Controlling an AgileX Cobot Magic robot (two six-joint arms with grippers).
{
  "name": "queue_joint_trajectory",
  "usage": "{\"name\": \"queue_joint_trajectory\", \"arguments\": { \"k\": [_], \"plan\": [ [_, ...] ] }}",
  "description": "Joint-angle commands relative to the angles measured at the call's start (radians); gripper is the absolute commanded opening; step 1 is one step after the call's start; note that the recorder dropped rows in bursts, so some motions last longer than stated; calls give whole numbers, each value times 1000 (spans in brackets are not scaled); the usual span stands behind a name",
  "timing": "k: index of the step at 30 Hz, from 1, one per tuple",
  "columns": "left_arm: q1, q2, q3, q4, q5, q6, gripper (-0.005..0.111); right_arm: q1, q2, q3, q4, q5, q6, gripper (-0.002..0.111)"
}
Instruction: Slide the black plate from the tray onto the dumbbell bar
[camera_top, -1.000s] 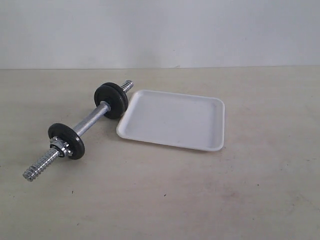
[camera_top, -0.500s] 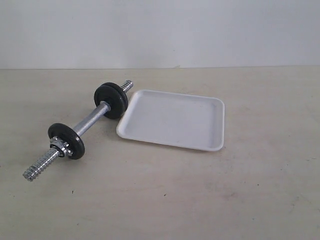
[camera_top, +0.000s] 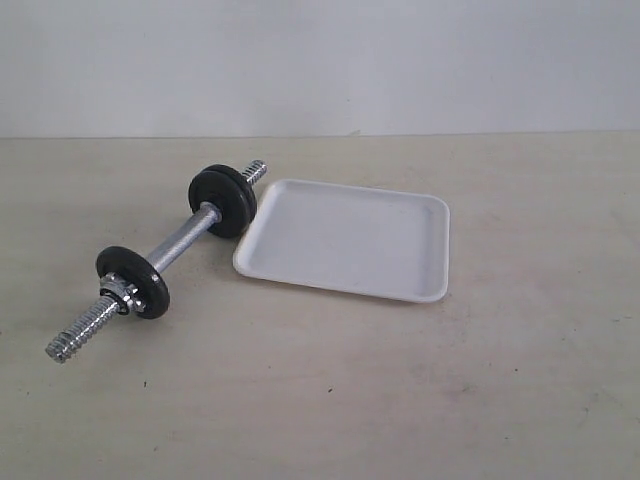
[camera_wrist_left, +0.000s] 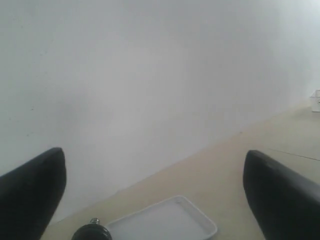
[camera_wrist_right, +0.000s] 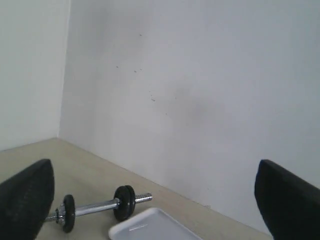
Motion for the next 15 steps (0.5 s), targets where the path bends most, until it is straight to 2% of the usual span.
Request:
{"name": "queue_joint_trajectory", "arguments": {
  "k": [1,7,11,15],
  "plan": [
    [0,-2,88,24,-132,9,89,2,-1,168,-38,-235,50,105],
    [0,-2,245,25,-338,5,89,2,-1,422,-35,-630,115,105],
    [0,-2,330,-38,-503,-35,89,2,-1,552,-35,-889,110,105],
    [0,-2,394,-101,-569,-76,89,2,-1,652,-26,-989,114,105]
  ]
}}
